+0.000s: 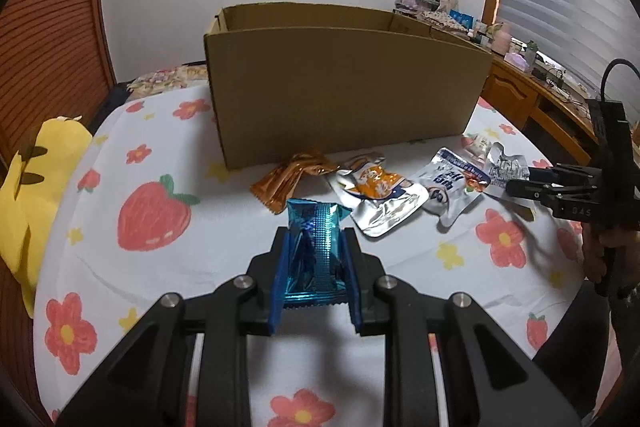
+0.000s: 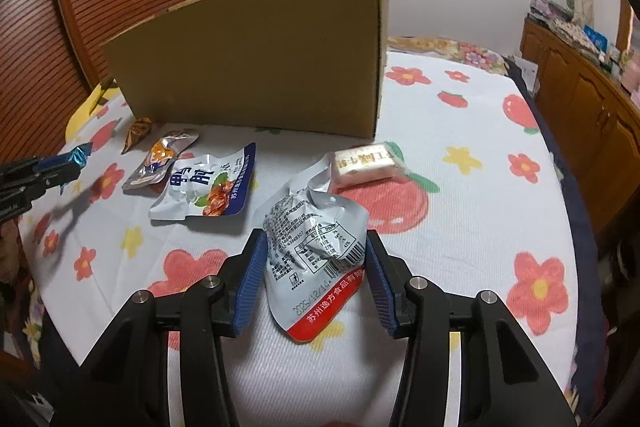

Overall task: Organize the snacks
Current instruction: 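Carry both snacks over the box and open both tools to drop them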

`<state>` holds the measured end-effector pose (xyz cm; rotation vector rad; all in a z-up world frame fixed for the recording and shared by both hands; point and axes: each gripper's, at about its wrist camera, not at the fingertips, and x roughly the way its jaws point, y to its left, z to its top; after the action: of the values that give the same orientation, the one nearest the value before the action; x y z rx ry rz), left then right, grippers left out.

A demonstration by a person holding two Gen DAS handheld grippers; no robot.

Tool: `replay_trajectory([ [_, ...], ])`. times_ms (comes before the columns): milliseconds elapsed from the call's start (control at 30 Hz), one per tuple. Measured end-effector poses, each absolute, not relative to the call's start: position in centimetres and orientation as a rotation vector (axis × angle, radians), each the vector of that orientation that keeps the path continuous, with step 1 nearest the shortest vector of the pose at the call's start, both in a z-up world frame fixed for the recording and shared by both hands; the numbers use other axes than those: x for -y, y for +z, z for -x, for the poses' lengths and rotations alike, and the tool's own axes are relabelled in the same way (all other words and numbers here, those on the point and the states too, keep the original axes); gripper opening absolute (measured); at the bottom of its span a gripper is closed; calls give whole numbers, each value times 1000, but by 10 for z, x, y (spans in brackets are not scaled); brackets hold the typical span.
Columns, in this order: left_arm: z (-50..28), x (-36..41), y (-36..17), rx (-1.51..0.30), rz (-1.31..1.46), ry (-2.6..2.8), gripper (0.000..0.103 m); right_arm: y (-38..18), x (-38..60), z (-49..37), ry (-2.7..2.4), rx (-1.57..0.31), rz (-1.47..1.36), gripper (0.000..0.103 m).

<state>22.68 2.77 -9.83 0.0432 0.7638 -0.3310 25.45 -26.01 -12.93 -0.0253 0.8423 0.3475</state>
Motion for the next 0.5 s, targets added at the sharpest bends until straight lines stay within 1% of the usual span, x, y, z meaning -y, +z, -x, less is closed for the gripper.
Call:
replay_trajectory([
  [267,-225,-20,-94,-747,-43,-343,23,-103,263,-235,344,-770,7,48],
  [500,-233,-17,-73,-689,-30,-353,23,-74,266,-235,342,-711,19,48],
])
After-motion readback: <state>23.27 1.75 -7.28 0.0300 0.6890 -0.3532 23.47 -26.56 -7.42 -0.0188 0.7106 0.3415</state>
